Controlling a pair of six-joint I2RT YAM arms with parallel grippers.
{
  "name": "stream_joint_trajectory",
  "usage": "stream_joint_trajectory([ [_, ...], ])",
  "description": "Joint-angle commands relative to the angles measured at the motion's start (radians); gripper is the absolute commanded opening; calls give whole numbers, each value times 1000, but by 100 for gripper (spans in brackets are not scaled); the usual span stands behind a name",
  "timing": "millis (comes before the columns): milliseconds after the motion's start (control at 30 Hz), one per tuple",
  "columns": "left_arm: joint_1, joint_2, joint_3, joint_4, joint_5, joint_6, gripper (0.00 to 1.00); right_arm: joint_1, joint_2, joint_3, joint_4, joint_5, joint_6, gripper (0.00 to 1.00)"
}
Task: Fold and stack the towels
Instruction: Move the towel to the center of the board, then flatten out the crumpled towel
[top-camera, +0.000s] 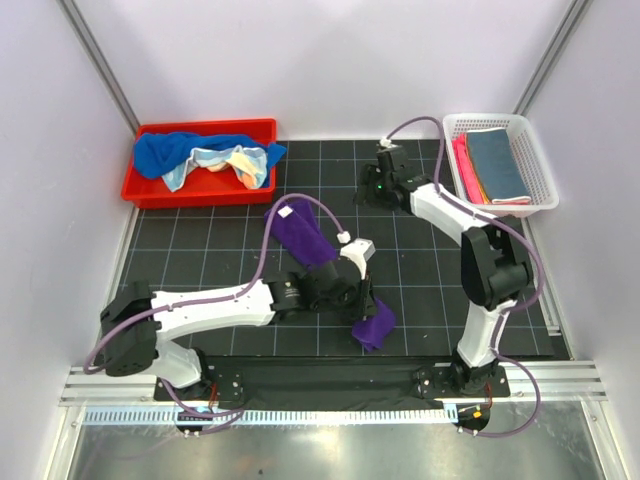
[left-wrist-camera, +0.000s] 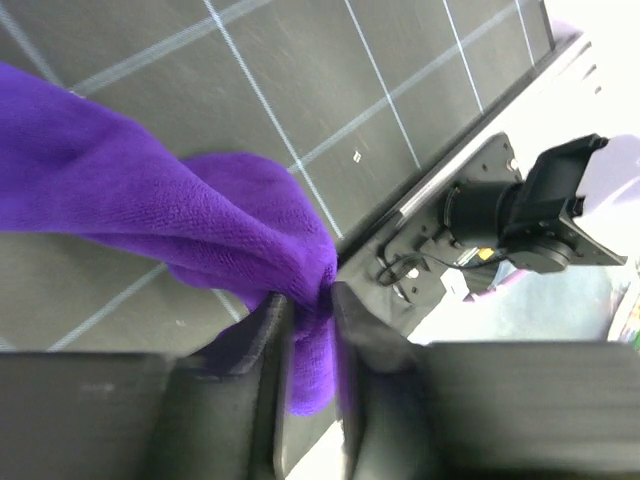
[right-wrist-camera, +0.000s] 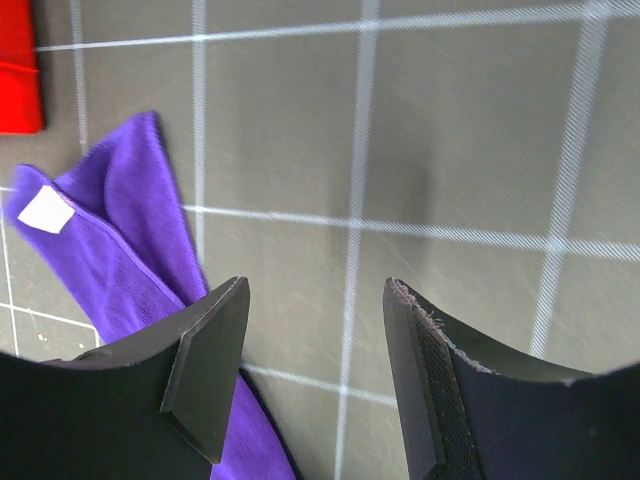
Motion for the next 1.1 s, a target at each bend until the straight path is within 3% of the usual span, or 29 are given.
stream_joint_trajectory([
  [0,7,-97,46,-71,-145,3,31,44,64,122,11,-45,-70,63],
  [167,125,-151,103,-271,-324,-52,40,109,217,332,-29,-30,-108,63],
  [367,417,-169,101,-283,-372,-78,41,166,413,541,-50,5,-124,62],
  [500,581,-73,143,-274,-418,-71,40,205,529,663,-78,82,-125,61],
  [767,756,205,319,-234,-357,-34,37,246,642,780,-139,179,-127,57],
  [800,765,258,342,-233,-348,-22,36,246,644,771,-141,189,-121,55],
  [833,770,282,363,-237,-346,-18,36,246,641,762,-136,196,-121,41],
  [933,784,370,446,-242,-328,-12,36,246,604,679,-95,237,-116,17],
  [1067,784,458,546,-257,-294,6,37,240,521,547,-52,312,-124,6],
])
